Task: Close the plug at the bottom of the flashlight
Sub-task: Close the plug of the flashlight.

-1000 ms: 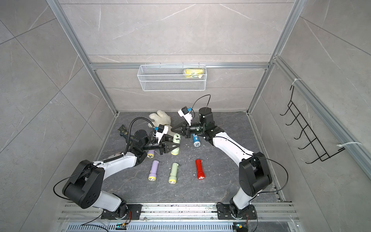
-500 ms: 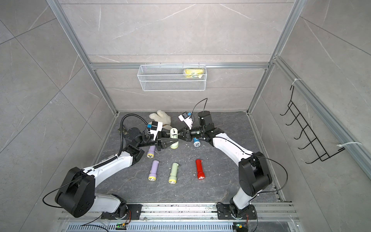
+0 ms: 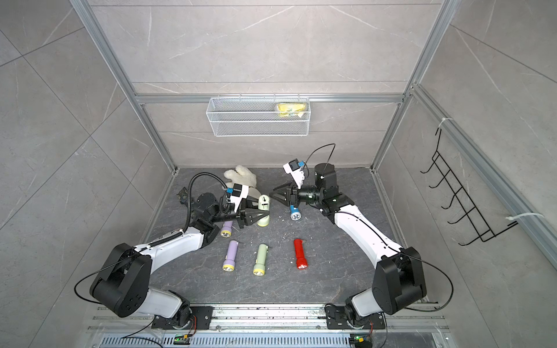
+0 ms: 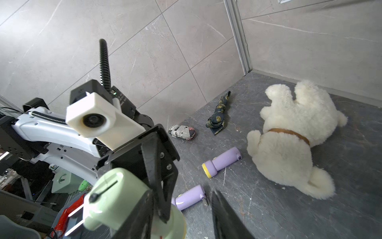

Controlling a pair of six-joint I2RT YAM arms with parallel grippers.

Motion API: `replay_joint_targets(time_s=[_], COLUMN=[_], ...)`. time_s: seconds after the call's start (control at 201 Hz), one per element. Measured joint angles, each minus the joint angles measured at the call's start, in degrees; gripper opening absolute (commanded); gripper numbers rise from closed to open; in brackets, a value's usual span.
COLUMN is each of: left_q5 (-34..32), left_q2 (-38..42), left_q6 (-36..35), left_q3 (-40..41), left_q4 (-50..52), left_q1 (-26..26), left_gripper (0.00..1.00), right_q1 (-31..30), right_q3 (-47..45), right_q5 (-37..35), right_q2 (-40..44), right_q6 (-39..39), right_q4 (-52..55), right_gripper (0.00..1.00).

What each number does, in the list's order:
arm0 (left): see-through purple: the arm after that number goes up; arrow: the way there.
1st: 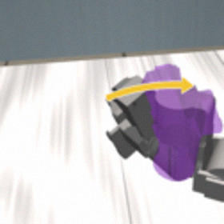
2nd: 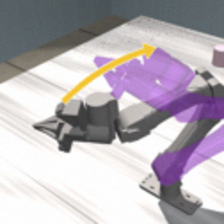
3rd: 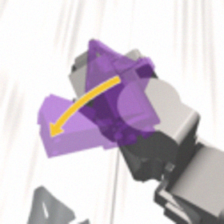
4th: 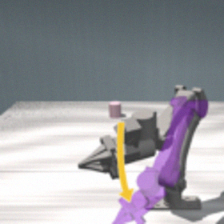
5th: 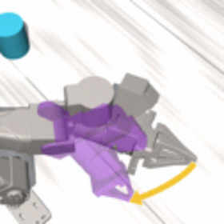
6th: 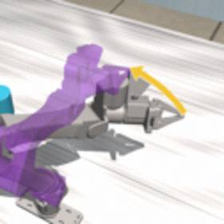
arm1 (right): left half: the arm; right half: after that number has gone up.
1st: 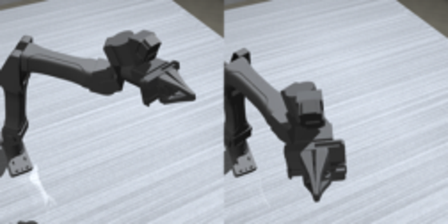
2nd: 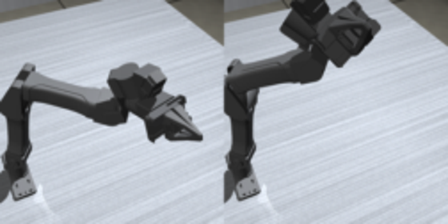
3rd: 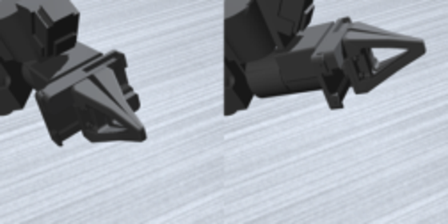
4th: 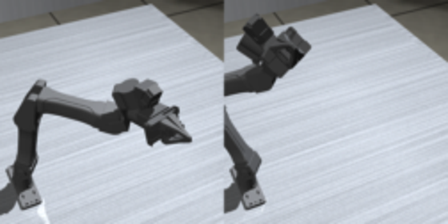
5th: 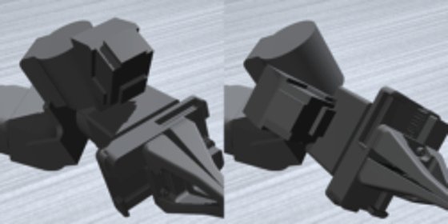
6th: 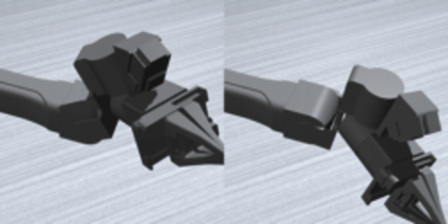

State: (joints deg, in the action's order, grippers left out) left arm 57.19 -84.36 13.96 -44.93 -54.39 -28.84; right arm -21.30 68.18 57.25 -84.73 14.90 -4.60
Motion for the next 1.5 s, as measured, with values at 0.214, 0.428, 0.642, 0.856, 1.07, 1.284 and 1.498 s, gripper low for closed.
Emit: replay_joint_targets(time_s=[0.214, 0.428, 0.642, 0.856, 1.07, 1.284, 1.498], left_q5=[0.42, 1.01, 0.96, 0.96, 0.96, 0.79, 0.79], left_q2=[-0.74, -0.92, -1.73, -2.23, -2.29, -2.29, -2.29], left_q6=[1.73, 2.1, 2.58, 2.58, 2.6, 2.6, 2.23], left_q3=[0.0, -0.04, -0.07, -0.66, -0.94, -0.94, -0.94], left_q4=[-1.99, -2.56, -2.36, -2.16, -1.27, -0.66, 1.27], left_q1=[0.0, 0.02, 0.0, 0.0, -0.04, -0.04, -0.04], left_gripper=[0.0, 0.0, 0.0, 0.0, 0.0, 0.0, 0.0], right_q1=[-0.11, -0.42, -1.51, -2.27, -2.91, -3.02, -3.63], right_q3=[-0.31, -0.24, 0.9, 1.14, 1.16, 1.16, 1.27], right_q5=[3.02, 3.91, 5.11, 5.46, 6.29, 6.78, 6.6], right_q2=[-0.02, -0.04, -0.63, -1.92, -3.48, -4.04, -4.04], right_q6=[2.12, 3.19, 3.56, 3.82, 6.14, 7.43, 4.76], right_q4=[-3.52, -5.57, -5.84, -6.47, -9.57, -11.54, -8.96], right_gripper=[0.55, 0.66, 0.7, 0.68, 0.64, 0.56, 0.45])
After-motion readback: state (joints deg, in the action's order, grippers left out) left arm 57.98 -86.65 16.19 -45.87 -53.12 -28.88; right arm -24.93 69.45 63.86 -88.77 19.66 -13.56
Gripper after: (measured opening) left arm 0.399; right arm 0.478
